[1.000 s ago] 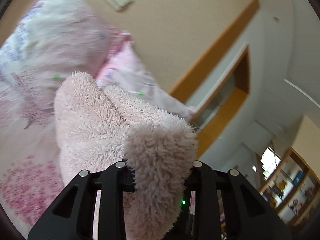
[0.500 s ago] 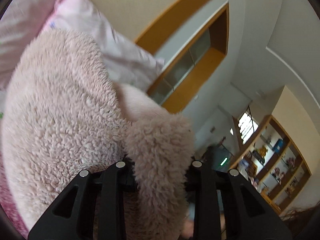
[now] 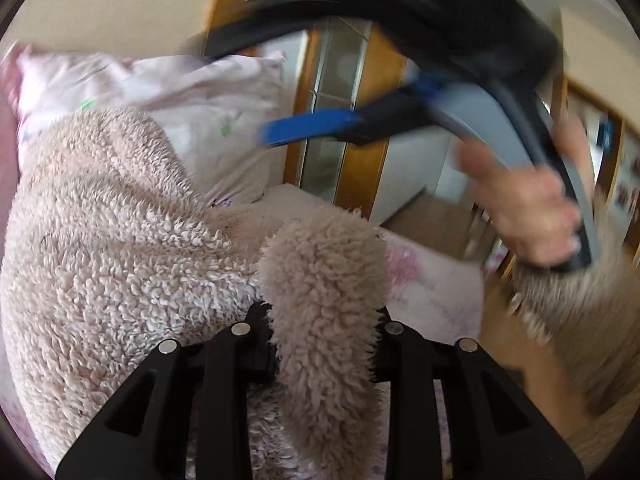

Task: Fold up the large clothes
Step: 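Release the fleece with the left gripper while the right gripper grasps the robe fold, then lift the robe fold with the right gripper and lay it over the bundle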

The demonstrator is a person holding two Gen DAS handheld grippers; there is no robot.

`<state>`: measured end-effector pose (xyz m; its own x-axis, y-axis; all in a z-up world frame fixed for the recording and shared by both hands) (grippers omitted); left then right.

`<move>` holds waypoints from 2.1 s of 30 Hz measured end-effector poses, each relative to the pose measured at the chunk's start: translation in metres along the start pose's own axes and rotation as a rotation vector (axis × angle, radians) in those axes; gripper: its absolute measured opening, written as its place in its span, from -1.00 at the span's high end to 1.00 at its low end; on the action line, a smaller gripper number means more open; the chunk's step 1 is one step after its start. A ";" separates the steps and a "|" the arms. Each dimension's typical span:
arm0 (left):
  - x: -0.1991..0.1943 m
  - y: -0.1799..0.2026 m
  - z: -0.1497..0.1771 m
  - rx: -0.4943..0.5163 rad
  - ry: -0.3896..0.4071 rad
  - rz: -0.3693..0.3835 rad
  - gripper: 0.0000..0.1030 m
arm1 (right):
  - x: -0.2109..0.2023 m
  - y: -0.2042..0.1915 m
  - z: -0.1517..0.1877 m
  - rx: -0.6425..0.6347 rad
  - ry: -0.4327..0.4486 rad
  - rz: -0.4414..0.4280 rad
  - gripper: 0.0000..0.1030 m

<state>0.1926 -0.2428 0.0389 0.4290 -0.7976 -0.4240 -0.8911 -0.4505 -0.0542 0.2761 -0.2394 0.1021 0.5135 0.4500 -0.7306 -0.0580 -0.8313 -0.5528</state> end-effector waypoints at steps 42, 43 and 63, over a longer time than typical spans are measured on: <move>-0.019 -0.106 -0.010 -0.200 -0.068 -0.150 -0.37 | 0.016 0.169 0.041 0.206 -0.028 0.125 0.66; -0.010 -0.097 -0.007 -0.159 -0.098 -0.158 -0.38 | 0.025 0.180 0.045 0.227 -0.049 0.133 0.65; -0.003 -0.087 0.027 -0.188 -0.146 -0.335 -0.39 | -0.027 0.147 0.039 0.067 0.189 0.270 0.12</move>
<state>0.2649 -0.1902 0.0204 0.6530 -0.5351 -0.5359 -0.6574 -0.7519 -0.0503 0.2205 -0.3608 0.0254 0.6211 0.1431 -0.7706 -0.2664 -0.8861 -0.3792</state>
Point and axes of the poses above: each gripper's, at about its wrist camera, not at the fingertips, and x roughly the way its jaws point, y to its right, z to its underside, the point moved 10 cm from there along x, roughly the way its jaws point, and after that the axes turned 9 degrees about x, right-handed, at the moved point
